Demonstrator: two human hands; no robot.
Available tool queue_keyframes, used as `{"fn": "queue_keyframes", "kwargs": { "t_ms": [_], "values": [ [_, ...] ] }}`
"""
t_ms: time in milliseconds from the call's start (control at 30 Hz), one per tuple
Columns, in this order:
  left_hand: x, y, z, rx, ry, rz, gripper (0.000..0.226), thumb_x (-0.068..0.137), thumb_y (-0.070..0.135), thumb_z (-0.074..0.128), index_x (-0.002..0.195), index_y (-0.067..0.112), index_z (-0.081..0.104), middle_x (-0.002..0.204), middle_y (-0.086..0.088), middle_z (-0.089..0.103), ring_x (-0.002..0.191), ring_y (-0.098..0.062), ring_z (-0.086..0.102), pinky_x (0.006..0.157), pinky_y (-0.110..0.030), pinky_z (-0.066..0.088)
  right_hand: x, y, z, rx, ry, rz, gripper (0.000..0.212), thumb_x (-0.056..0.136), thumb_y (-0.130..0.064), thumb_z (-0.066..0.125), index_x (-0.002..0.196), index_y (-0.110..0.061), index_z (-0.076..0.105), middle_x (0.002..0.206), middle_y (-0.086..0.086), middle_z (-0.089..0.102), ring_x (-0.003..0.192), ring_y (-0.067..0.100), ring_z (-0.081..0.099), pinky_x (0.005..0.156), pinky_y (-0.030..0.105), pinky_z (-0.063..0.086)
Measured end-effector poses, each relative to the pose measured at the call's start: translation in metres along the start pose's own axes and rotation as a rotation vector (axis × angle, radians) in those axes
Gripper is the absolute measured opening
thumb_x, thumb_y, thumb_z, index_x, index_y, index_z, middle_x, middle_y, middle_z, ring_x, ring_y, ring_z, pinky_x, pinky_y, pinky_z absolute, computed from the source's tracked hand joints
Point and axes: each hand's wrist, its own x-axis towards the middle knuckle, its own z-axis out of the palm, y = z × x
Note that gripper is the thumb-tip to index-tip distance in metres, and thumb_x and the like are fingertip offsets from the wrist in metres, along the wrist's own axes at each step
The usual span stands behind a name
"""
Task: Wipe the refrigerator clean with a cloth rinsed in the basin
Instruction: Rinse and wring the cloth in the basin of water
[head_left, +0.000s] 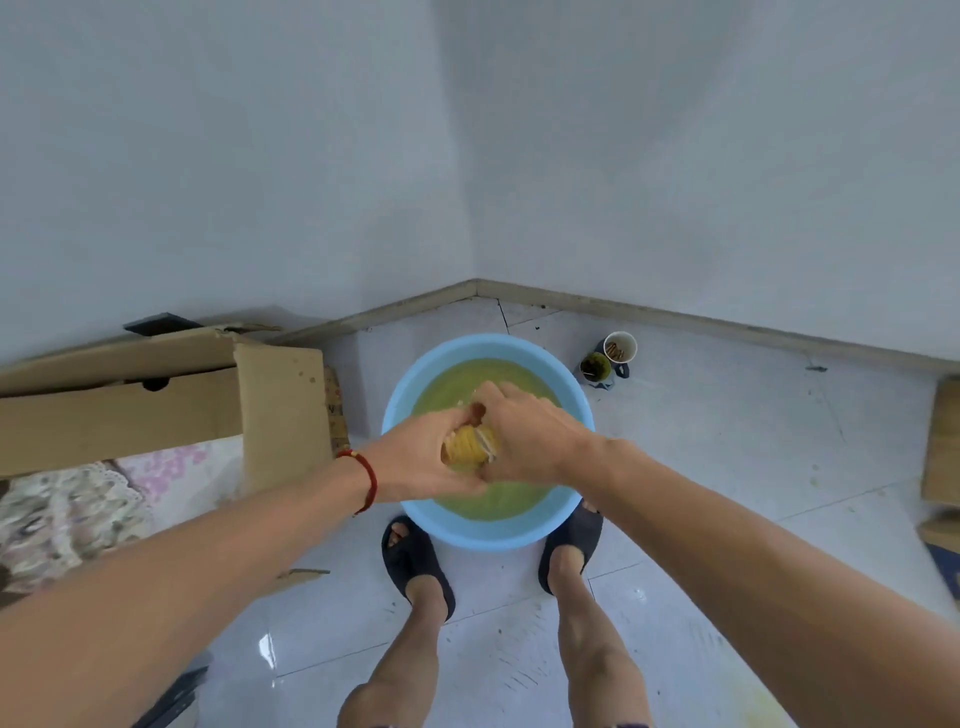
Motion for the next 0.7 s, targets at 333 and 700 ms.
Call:
{"fn": "queue_keyframes", "kwargs": {
  "t_ms": [333,700],
  "values": [
    [-0.126,0.138,-0.067,-0.488,0.013,0.415,0.031,0.079,0.002,0.083,0.107,0.014,0.075,0.109,-0.009,0.073,0.099,-0.023,0.069,0.083,-0.035,0.060,-0.196,-0.094,-0.099,0.937,0.412,0.128,0.035,0.096,-0.043,0.072,0.114,-0.013,0.070,0.095,0.004,0.073,0.083,0.021,0.073,0.069,0.029,0.055],
    [-0.200,0.295,-0.021,-0.301,-0.260,0.709,0.060,0.076,0.001,0.078,0.130,0.021,0.060,0.125,-0.020,0.064,0.105,-0.030,0.069,0.094,-0.048,0.058,-0.354,-0.134,-0.084,1.106,1.078,0.184,0.026,0.110,-0.031,0.049,0.107,-0.011,0.065,0.081,-0.002,0.065,0.074,0.014,0.057,0.069,0.036,0.048]
  ]
}}
